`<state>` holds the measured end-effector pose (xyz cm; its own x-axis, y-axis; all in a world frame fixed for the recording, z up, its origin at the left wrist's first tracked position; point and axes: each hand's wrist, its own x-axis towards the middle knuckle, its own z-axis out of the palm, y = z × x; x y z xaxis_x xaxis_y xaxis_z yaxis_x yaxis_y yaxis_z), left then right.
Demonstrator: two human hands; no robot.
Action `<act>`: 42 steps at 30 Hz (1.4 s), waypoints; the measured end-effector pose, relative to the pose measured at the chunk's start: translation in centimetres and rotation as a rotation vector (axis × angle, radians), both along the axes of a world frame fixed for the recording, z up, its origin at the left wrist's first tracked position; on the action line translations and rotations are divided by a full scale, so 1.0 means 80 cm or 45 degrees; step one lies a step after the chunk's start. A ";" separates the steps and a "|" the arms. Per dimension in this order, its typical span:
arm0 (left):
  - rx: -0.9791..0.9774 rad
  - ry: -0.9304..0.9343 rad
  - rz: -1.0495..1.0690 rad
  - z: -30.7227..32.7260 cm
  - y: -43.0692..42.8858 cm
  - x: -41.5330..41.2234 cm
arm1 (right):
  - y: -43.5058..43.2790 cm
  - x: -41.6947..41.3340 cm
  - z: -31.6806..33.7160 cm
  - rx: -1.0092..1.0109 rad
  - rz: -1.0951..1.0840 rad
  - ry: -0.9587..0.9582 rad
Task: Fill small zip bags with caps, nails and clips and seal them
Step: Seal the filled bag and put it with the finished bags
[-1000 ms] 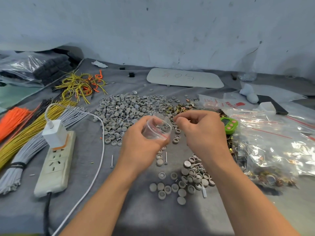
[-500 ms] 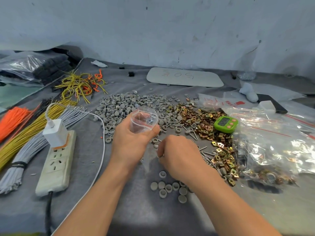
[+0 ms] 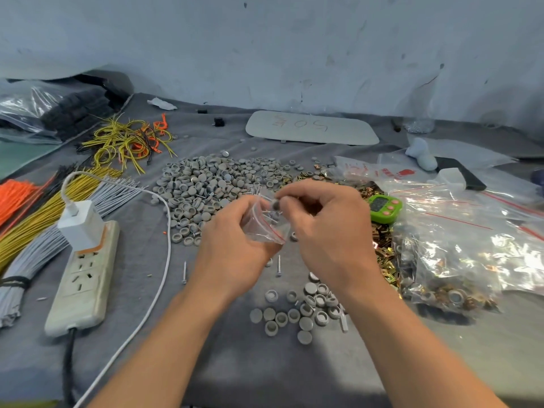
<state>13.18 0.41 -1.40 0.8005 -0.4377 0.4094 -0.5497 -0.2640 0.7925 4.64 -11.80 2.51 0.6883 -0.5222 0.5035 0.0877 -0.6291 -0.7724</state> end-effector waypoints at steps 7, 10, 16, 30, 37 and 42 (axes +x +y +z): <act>-0.014 0.003 -0.026 -0.002 -0.006 -0.005 | 0.000 0.008 -0.007 0.070 0.082 0.176; -0.128 0.139 0.089 -0.006 -0.007 0.004 | -0.009 0.015 -0.010 0.310 -0.146 0.074; -0.280 0.300 0.264 -0.012 -0.003 0.022 | -0.006 0.016 -0.022 0.056 -0.079 0.658; -0.245 0.234 0.209 -0.007 -0.005 0.017 | 0.022 0.012 -0.027 -0.669 0.054 0.947; -0.241 0.210 0.189 -0.007 -0.003 0.017 | 0.014 0.012 -0.022 -0.731 -0.025 0.910; -0.242 0.216 0.207 -0.005 -0.001 0.016 | 0.002 0.006 -0.018 -0.776 -0.117 0.992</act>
